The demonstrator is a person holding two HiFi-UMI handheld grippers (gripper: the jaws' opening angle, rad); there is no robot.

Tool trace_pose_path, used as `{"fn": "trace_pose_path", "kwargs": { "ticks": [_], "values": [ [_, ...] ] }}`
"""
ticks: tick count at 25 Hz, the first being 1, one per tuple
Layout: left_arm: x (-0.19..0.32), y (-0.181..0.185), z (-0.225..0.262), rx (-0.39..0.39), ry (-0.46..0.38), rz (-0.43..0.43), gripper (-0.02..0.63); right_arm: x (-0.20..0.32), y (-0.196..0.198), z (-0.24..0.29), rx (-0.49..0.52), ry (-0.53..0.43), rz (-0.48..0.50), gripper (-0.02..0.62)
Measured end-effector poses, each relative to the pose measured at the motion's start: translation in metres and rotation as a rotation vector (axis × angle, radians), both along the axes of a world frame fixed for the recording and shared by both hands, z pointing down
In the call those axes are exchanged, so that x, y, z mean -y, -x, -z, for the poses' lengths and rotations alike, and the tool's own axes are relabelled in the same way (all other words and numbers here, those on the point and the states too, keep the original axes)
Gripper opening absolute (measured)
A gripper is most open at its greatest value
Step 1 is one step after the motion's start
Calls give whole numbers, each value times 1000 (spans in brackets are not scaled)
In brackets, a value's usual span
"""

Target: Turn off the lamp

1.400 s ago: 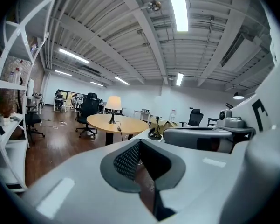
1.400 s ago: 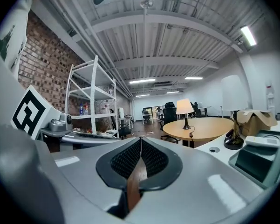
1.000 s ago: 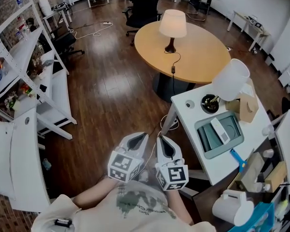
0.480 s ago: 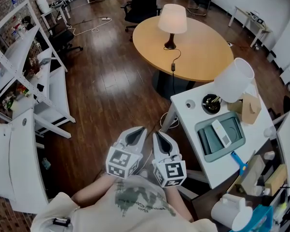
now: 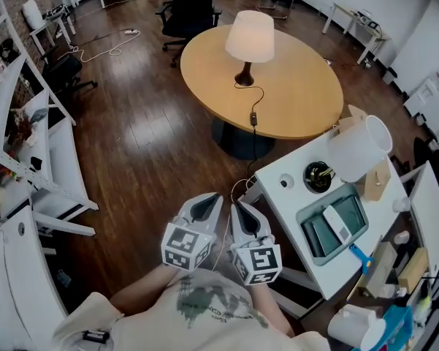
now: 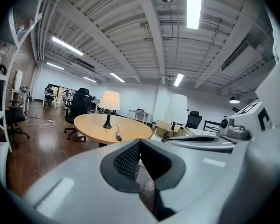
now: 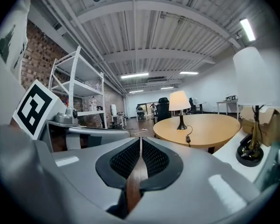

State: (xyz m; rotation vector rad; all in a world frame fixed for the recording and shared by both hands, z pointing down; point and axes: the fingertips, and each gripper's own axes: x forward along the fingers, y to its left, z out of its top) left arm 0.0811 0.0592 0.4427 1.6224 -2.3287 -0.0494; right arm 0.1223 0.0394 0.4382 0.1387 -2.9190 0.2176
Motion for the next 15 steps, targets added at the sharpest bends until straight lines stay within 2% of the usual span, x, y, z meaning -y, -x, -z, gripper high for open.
{"fn": "trace_pose_path", "kwargs": {
  "ticks": [6, 11, 15],
  "values": [
    [0, 79, 0, -30, -10, -50, 0, -3, 77, 1, -24, -13, -45, 12],
    [0, 129, -1, -66, -23, -100, 0, -10, 126, -5, -56, -20, -86, 12],
    [-5, 164, -6, -53, -14, -132, 0, -20, 159, 0, -82, -61, -110, 12]
  ]
}}
